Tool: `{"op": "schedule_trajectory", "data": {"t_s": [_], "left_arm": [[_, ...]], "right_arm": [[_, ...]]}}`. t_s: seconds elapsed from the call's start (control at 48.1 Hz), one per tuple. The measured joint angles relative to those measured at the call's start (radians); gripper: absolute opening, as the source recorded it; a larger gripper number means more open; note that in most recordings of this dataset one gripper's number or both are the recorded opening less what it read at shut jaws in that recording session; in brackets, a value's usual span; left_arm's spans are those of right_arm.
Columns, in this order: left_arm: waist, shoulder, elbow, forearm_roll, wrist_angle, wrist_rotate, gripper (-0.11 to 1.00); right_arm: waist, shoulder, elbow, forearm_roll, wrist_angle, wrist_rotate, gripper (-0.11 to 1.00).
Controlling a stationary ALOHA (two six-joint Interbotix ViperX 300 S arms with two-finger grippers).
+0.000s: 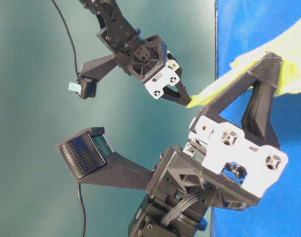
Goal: Fold the yellow towel.
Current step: 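Lay the towel down vertically and open both grippers, retracting sideways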
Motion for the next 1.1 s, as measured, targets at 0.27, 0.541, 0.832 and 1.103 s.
{"op": "schedule_trajectory", "data": {"t_s": [0.27,0.541,0.832,1.103], "left_arm": [[-0.002,0.000,0.011,0.000,0.018,0.005,0.08],[-0.028,-0.044,0.038,0.002,0.054,0.003,0.81],[0.002,-0.232,0.133,0.002,0.238,0.003,0.80],[0.035,-0.460,0.265,0.003,0.255,0.020,0.80]], "right_arm": [[0.002,0.000,0.000,0.000,0.005,-0.002,0.26],[-0.008,0.000,0.000,-0.002,0.005,-0.003,0.65],[-0.005,-0.029,0.000,-0.002,0.006,-0.002,0.65],[0.011,-0.169,0.084,-0.002,0.006,-0.002,0.65]]}}
